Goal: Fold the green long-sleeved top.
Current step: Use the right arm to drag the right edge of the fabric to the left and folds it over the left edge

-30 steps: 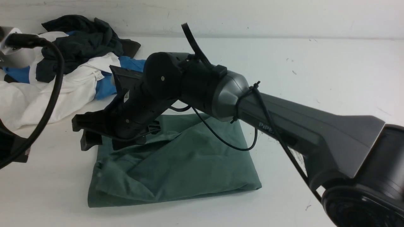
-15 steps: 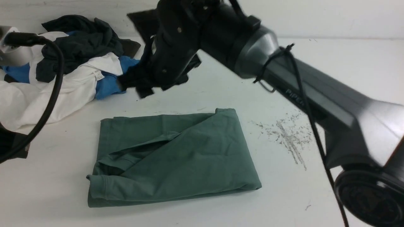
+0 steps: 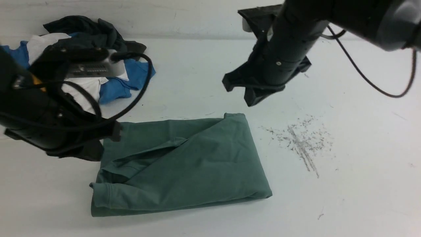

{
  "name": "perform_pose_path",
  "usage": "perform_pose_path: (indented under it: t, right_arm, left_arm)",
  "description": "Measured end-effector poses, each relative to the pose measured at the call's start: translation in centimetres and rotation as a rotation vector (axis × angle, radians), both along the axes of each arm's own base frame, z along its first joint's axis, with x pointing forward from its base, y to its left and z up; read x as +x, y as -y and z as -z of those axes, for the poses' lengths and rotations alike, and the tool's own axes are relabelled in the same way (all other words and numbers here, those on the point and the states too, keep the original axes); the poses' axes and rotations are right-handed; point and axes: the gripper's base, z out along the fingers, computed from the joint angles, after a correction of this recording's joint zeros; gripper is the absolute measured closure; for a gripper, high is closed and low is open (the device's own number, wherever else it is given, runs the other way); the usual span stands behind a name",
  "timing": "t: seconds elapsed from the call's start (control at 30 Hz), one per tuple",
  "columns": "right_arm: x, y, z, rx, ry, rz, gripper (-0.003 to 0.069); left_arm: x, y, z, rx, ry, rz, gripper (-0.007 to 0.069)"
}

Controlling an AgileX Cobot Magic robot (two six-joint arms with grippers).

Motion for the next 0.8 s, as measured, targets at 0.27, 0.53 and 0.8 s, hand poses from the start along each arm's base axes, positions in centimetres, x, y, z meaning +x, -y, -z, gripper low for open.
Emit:
perform_pose_path:
  t: [0.27,0.53,0.8]
  right_arm:
    - [0.4,-2.2,6.0,0.093,-0.21,-0.107,0.0673]
    - [1.4,-3.1,10.9,0.059,-0.301,-0.116,0.0673]
    - [1.4,-3.1,11.1,0.018,-0.281,-0.13,0.0673]
  left_arm:
    - [4.2,1.1,7.1,0.038,-0.18,-0.009,0.0628]
    - [2.3,0.5,11.5,0.065,-0.255,-0.029,0.0628]
    - [1.6,0.3,11.8,0.069,-0.277,-0.03,0.0628]
